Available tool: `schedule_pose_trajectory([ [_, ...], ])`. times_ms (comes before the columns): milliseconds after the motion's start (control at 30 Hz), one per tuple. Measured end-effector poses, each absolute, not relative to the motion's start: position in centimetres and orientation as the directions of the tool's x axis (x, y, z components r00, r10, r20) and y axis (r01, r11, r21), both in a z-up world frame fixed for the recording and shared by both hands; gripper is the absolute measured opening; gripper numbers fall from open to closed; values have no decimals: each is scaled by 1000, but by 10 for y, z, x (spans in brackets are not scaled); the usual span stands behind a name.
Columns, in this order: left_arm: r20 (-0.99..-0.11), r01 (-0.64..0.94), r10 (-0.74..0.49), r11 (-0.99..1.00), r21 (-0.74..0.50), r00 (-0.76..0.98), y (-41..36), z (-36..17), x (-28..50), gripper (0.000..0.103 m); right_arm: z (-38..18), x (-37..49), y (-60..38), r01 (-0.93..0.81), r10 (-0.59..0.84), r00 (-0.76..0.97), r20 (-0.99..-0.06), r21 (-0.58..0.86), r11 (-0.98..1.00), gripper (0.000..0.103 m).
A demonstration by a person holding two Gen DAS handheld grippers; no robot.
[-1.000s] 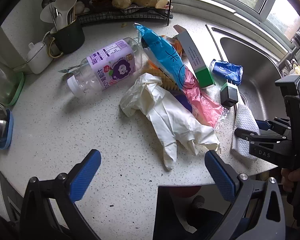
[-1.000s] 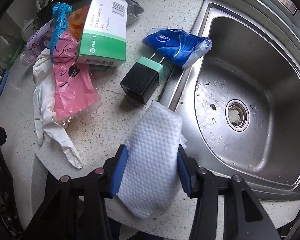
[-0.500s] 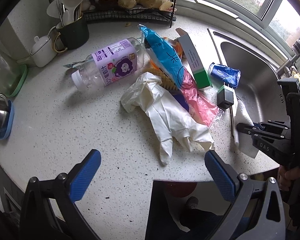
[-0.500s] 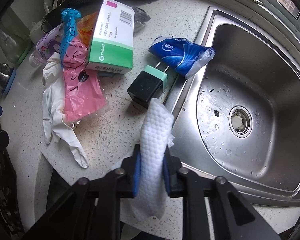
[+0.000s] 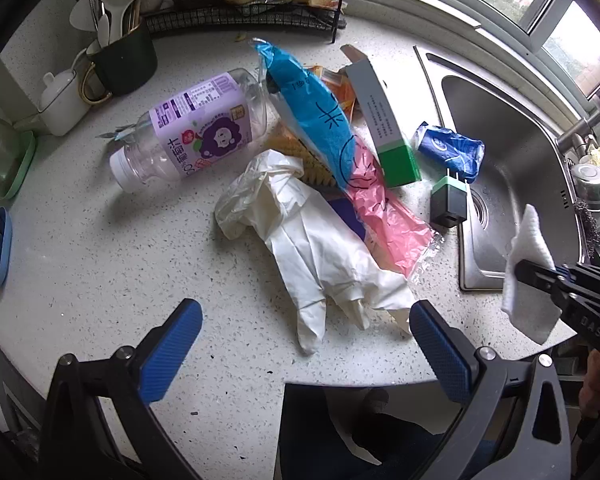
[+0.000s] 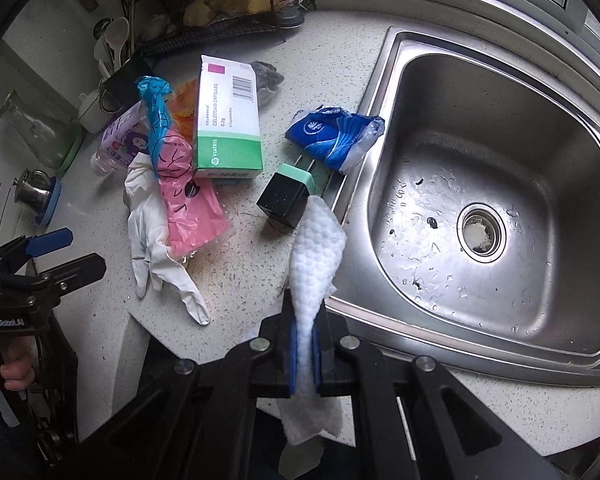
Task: Collect trash
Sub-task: 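Grasp the white latex gloves with the left tool while the right tool holds the wipe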
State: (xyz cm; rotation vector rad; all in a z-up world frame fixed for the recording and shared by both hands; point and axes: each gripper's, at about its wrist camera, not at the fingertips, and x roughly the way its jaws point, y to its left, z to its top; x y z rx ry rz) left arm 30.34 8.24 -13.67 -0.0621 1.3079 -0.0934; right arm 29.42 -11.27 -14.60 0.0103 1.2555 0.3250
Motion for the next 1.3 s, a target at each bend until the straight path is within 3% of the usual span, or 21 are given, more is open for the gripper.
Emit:
schedule_pose_trajectory([
  [367,-982,56,-110,993,-102,156,80,-184,347,101,-146,293,-131,-152,225,276,-934,188,970,5],
  [533,-985,101,-115,990,-102,131,77,-197,353,84,-148,296,-128,-126,220,271,-937,191,973,5],
  [600,-986,112,-117,988,-104,116,75,-203,355,72,-148,297,-125,-124,219,271,-937,192,974,5],
  [700,-987,151,-105,985,-87,121,72,-207,353,65,-149,298,-122,-121,219,269,-938,193,974,5],
  [767,-987,169,-92,983,-70,132,70,-205,345,50,-149,299,-120,-117,218,269,-938,193,974,5],
  [833,-986,176,-104,981,-80,130,67,-203,341,18,-150,299,-119,-115,216,268,-939,192,975,5],
  [900,-985,174,-121,980,-99,120,69,-203,337,9,-150,298,-117,-116,219,266,-939,194,974,5],
  [1300,-952,130,-198,977,-171,234,87,-145,279,3,-130,283,-108,-184,261,294,-920,213,960,5],
])
